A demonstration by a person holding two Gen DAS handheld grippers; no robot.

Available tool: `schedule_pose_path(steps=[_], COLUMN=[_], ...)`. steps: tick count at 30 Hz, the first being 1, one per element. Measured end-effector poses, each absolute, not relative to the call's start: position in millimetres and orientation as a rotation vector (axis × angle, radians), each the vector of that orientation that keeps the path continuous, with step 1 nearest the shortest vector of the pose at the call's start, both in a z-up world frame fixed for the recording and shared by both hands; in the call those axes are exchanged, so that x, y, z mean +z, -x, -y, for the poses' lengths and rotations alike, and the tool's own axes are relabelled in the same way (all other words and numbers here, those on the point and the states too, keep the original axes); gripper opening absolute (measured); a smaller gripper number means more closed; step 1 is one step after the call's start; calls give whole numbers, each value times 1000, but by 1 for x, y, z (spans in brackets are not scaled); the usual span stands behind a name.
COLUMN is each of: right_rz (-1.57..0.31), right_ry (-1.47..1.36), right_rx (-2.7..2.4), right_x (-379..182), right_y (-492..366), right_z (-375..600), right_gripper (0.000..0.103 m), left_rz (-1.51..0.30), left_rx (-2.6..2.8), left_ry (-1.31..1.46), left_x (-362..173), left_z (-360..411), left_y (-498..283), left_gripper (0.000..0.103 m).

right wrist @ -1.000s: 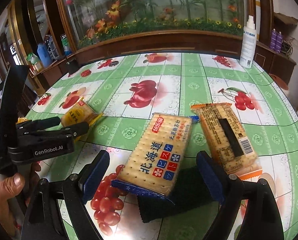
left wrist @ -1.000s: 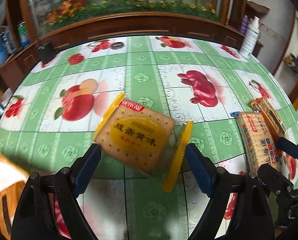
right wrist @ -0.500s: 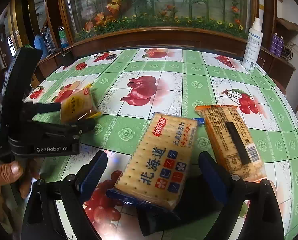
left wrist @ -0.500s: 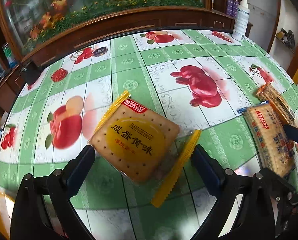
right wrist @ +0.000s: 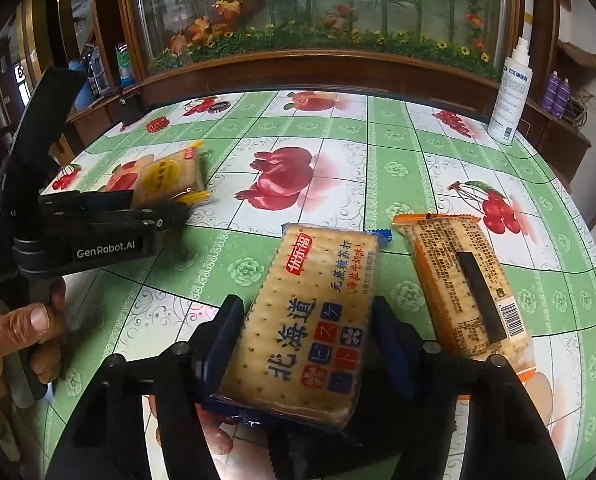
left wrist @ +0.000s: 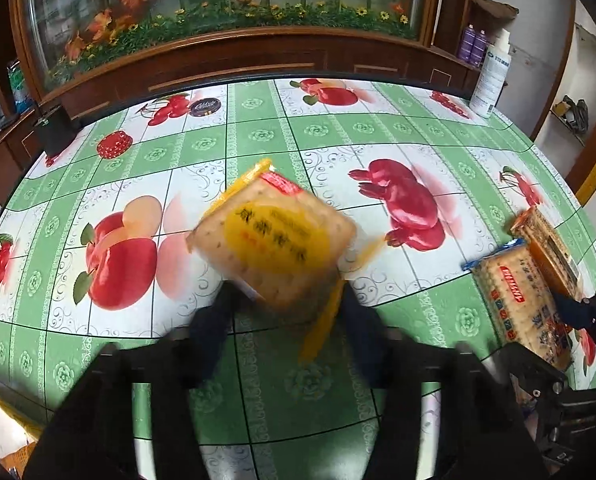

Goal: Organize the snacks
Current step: 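Grasp the blue-lettered cracker pack with the right tool while the left tool grasps the yellow egg-yolk cracker pack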

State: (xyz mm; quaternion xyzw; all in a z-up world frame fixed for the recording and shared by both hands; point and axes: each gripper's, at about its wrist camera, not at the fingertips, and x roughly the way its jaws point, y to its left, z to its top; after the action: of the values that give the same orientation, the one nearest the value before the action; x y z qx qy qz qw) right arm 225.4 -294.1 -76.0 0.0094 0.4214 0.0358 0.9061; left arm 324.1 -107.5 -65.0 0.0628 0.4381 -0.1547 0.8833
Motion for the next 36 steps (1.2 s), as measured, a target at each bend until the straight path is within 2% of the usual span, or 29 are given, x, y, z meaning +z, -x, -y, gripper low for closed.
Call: schedule_pose_path(steps=[2, 5, 10, 12, 13, 14, 19, 25, 27, 28, 29, 33, 36], right_rz=[-868, -864, -860, -859, -860, -861, -860, -858, -853, -849, -845, -831, -836], right_ry=[-21, -36, -46, -51, -55, -60, -85, -121, -131, -134, -134, -133, -143], right_rx=[80, 96, 112, 113, 116, 118, 131, 141, 142, 145, 146, 152, 164], right_x=[-75, -74, -72, -72, -72, -72, -72, -72, -71, -69, -68, -63, -62], right_y=[-225, -224, -222, -222, -223, -223, -223, -223, -223, -222, -222, -219, -219], right_z=[295, 297, 297, 298, 299, 300, 303, 310, 313, 313, 313, 313, 312], right_gripper=[63, 61, 60, 60, 60, 60, 59, 58, 58, 57, 56, 52, 36], left_rz=[-909, -901, -927, -951, -951, -929, -888, -966, -968, -947, -932, -920, -896], left_rx=[-326, -334, -320, -308, -291, -270, -167, 0, 23, 29, 22, -42, -64], left_ry=[-124, -123, -121, -107, -103, -96, -11, 8, 58, 59, 65, 70, 43], left_x=[-65, -66, -64, -62, -61, -57, -40, -68, -77, -74, -71, -69, -66], left_z=[106, 106, 106, 105, 104, 104, 115, 132, 125, 124, 123, 120, 119], left_y=[-322, -317, -311, -307, -305, -302, -313, -354, -357, -356, -355, -343, -320], left_gripper=[31, 27, 28, 61, 94, 98, 100, 100, 97, 80, 68, 67, 67])
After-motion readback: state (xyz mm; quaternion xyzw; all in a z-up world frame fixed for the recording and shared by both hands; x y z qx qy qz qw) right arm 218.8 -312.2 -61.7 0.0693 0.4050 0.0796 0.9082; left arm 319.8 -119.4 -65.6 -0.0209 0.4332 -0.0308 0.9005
